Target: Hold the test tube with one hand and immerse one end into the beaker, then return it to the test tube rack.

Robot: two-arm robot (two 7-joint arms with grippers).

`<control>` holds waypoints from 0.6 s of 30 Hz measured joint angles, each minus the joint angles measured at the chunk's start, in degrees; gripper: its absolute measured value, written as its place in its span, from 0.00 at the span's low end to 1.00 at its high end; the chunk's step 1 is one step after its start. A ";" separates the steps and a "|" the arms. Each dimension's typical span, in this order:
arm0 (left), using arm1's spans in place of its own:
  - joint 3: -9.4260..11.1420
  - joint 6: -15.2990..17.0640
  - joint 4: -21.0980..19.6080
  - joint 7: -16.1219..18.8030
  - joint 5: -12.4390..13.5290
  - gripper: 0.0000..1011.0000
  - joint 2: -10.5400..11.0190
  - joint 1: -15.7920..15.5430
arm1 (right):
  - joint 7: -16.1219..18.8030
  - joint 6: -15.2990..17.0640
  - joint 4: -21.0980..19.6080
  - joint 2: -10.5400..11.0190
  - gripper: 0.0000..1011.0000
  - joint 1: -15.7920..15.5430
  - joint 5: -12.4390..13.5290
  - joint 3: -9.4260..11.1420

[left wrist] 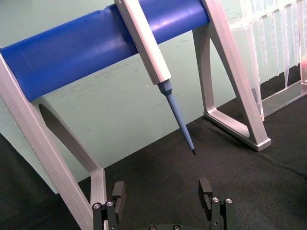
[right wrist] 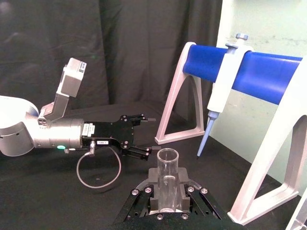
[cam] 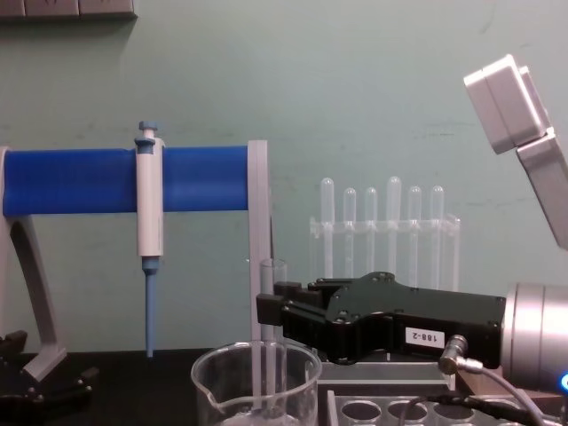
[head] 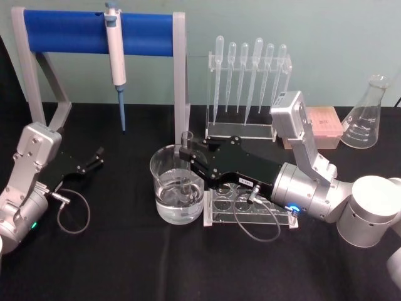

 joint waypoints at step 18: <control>0.00 0.00 0.00 0.00 0.00 0.99 0.00 0.00 | -0.01 0.00 0.00 0.00 0.24 0.00 0.00 0.00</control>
